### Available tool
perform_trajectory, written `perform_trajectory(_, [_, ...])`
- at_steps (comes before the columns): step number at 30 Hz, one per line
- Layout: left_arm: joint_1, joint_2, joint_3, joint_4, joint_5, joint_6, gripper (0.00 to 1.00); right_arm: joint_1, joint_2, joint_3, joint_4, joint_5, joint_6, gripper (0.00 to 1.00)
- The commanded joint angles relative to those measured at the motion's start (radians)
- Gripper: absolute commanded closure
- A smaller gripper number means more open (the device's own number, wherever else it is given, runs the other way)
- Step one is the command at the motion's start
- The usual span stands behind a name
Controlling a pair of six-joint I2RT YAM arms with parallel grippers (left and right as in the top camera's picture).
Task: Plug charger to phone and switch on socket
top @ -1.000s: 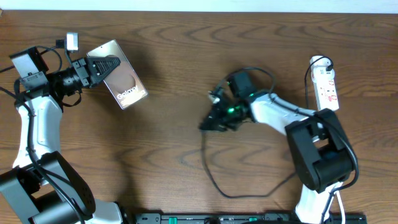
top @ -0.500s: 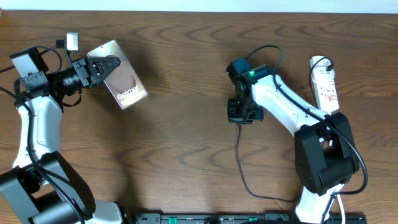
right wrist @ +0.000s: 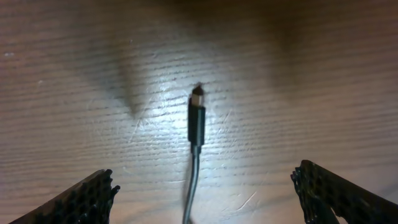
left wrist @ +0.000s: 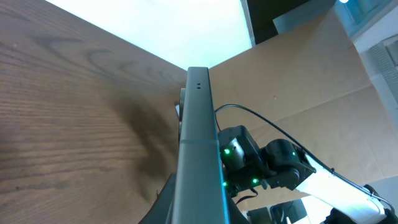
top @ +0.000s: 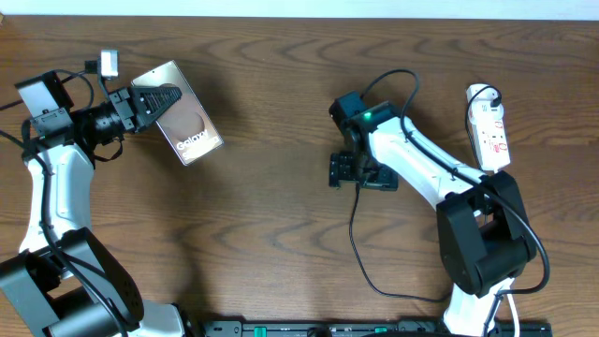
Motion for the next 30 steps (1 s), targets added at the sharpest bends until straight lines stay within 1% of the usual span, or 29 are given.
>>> perform_trajectory(1, [0.003,-0.023,0.003,0.000,0.051,0.014,0.92,0.037,-0.012,-0.004,-0.005,0.015,0.119,0.08])
perform_trajectory(5, [0.003,-0.023,0.003,0.000,0.051,0.014,0.92,0.072,-0.012,-0.010,0.003,0.020,0.177,0.09])
perform_trajectory(12, [0.003,-0.023,0.003,0.000,0.051,0.014,0.92,0.066,0.019,-0.015,0.028,0.015,0.175,0.11])
perform_trajectory(19, [0.003,-0.023,0.003,0.000,0.051,0.014,0.93,0.035,0.090,-0.015,0.047,-0.060,0.120,0.16])
perform_trajectory(30, [0.003,-0.023,0.003,0.000,0.050,0.014,0.93,0.037,0.120,-0.015,0.061,-0.064,0.119,0.16])
